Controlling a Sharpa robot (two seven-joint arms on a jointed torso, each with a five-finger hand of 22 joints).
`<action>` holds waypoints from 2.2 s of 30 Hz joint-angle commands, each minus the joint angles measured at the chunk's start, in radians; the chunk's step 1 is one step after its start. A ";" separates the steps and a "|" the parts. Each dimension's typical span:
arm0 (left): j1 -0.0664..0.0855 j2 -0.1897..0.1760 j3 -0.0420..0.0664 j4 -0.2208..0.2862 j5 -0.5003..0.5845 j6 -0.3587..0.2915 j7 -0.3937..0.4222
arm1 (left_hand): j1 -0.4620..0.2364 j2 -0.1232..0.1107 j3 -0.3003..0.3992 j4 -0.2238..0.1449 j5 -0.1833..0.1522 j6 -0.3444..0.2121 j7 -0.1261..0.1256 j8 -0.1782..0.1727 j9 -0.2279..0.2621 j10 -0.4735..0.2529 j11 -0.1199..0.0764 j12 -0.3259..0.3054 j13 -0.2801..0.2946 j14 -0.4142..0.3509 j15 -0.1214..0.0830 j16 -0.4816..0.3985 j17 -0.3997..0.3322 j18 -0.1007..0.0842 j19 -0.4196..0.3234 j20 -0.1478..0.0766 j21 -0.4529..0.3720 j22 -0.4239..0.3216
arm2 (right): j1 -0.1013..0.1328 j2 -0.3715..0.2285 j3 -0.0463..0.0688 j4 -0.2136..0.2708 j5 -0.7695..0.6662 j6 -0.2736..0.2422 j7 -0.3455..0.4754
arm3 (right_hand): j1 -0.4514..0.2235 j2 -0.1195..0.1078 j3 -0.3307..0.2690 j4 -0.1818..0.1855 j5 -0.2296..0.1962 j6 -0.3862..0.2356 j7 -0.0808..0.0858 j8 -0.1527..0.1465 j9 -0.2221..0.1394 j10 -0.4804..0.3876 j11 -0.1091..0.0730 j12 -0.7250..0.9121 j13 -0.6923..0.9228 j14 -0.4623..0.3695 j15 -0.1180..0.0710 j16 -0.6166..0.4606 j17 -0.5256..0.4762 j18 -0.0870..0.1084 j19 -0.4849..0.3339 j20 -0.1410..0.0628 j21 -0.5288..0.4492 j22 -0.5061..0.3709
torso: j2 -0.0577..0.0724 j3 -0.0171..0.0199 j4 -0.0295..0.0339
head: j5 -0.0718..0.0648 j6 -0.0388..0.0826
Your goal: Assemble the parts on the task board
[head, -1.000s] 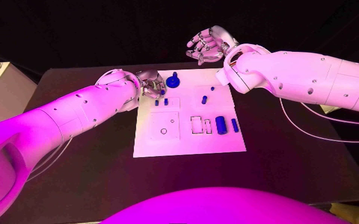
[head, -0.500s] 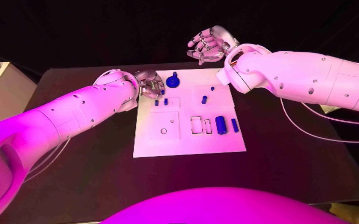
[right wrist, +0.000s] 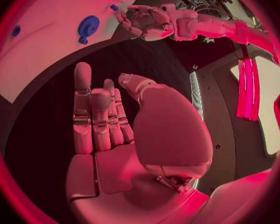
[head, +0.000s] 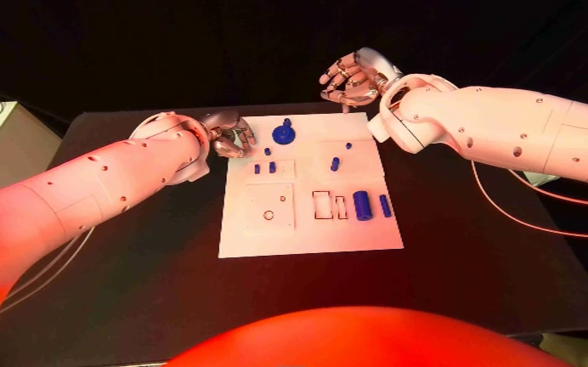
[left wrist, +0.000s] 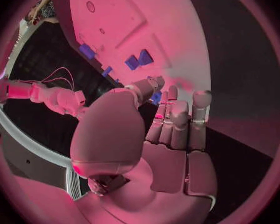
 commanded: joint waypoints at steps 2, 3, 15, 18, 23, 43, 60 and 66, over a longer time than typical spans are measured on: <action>0.007 -0.058 0.016 0.061 0.226 -0.054 0.080 | 0.017 0.011 0.024 -0.012 0.004 0.012 0.020 0.007 0.007 -0.029 0.011 -0.003 -0.006 -0.101 0.008 -0.084 -0.176 0.030 -0.084 0.007 -0.048 -0.071 | -0.007 -0.022 0.000 -0.013 -0.204 0.112 0.013 | 0.006 0.000 0.010 -0.019 -0.005 0.016 -0.002 -0.013 -0.005 0.018 -0.001 -0.043 -0.052 0.039 -0.002 0.098 0.084 -0.024 0.033 -0.003 0.168 0.091 | 0.000 -0.0011 0.0020 | -0.007 0.000; 0.007 -0.078 0.020 0.080 0.286 -0.062 0.103 | 0.016 0.011 0.027 -0.014 0.004 0.014 0.022 0.008 0.009 -0.034 0.012 -0.001 -0.008 -0.112 0.009 -0.103 -0.189 0.039 -0.128 0.008 -0.075 -0.106 | -0.009 -0.027 -0.001 -0.016 -0.243 0.124 0.010 | 0.007 -0.001 0.013 -0.023 -0.006 0.020 -0.003 -0.017 -0.006 0.023 -0.002 -0.056 -0.066 0.055 -0.003 0.136 0.118 -0.032 0.047 -0.004 0.240 0.128 | -0.001 -0.0018 0.0032 | -0.009 0.000; 0.009 -0.294 0.041 0.315 0.826 -0.051 0.322 | -0.003 0.029 -0.009 -0.008 0.005 0.024 0.037 0.006 0.017 -0.050 0.025 0.021 -0.021 -0.243 0.026 -0.287 -0.296 0.037 -0.244 0.025 -0.166 -0.146 | -0.037 -0.060 -0.003 -0.040 -0.609 0.191 -0.059 | -0.005 -0.023 0.013 -0.039 -0.048 0.031 -0.010 -0.038 -0.010 0.017 0.001 -0.118 -0.135 0.085 -0.001 0.225 0.195 -0.053 0.071 -0.003 0.413 0.225 | 0.001 -0.0034 0.0037 | -0.010 0.016; 0.007 -0.350 0.042 0.381 0.914 -0.024 0.357 | -0.033 0.021 -0.052 0.019 0.004 0.021 0.034 0.005 0.021 -0.045 0.025 0.030 -0.023 -0.280 0.034 -0.336 -0.322 0.036 -0.271 0.037 -0.245 -0.195 | -0.051 -0.063 -0.004 -0.034 -0.690 0.189 -0.094 | -0.013 -0.030 0.006 -0.037 -0.057 0.030 -0.010 -0.043 -0.011 0.008 0.004 -0.129 -0.145 0.084 0.002 0.226 0.192 -0.052 0.069 -0.002 0.412 0.228 | 0.002 -0.0041 0.0050 | -0.011 0.024; 0.003 -0.405 0.042 0.449 0.972 0.000 0.388 | -0.045 0.006 -0.086 0.067 0.000 0.024 0.018 0.012 0.035 0.008 0.027 -0.010 -0.055 -0.285 0.050 -0.589 -0.428 0.036 -0.289 0.063 -0.486 -0.363 | -0.062 -0.067 -0.004 -0.026 -0.754 0.197 -0.128 | -0.024 -0.037 -0.020 -0.038 -0.065 0.030 -0.010 -0.049 -0.013 -0.006 0.006 -0.141 -0.159 0.080 0.005 0.222 0.184 -0.050 0.060 0.000 0.399 0.226 | 0.002 -0.0036 0.0021 | -0.009 0.033; -0.002 -0.500 0.042 0.554 1.030 0.023 0.420 | -0.002 0.002 -0.090 0.093 0.004 0.045 0.027 0.000 0.029 0.135 0.036 -0.322 -0.100 -0.183 0.074 -1.021 -0.463 0.037 -0.161 0.092 -0.835 -0.637 | -0.105 -0.057 -0.004 -0.022 -0.845 0.265 -0.190 | -0.017 -0.022 -0.055 -0.039 -0.064 0.047 -0.021 -0.062 -0.016 -0.002 -0.003 -0.149 -0.190 0.094 -0.001 0.258 0.216 -0.054 0.069 -0.004 0.457 0.257 | 0.003 -0.0020 0.0004 | -0.025 0.043; -0.002 -0.509 0.042 0.561 1.039 0.008 0.414 | 0.006 0.009 -0.098 0.087 0.005 0.040 0.044 -0.007 0.022 0.135 0.039 -0.334 -0.098 -0.145 0.068 -1.024 -0.447 0.037 -0.130 0.083 -0.842 -0.647 | -0.131 -0.004 -0.003 -0.067 -0.855 0.231 -0.210 | -0.001 0.034 0.092 -0.027 -0.169 0.119 -0.042 -0.071 -0.006 0.064 -0.022 -0.179 -0.258 0.109 -0.015 0.281 0.227 -0.062 0.083 -0.021 0.516 0.293 | 0.004 -0.0003 0.0007 | -0.024 0.037; -0.002 -0.510 0.042 0.561 1.042 0.005 0.410 | 0.007 0.011 -0.101 0.086 0.005 0.041 0.044 -0.007 0.021 0.136 0.039 -0.335 -0.098 -0.130 0.065 -1.019 -0.441 0.037 -0.121 0.080 -0.840 -0.647 | -0.133 0.005 -0.003 -0.076 -0.856 0.234 -0.216 | -0.004 0.040 0.104 -0.030 -0.171 0.128 -0.041 -0.069 -0.002 0.075 -0.022 -0.180 -0.263 0.110 -0.014 0.285 0.230 -0.065 0.086 -0.021 0.532 0.301 | 0.004 -0.0003 0.0001 | -0.024 0.033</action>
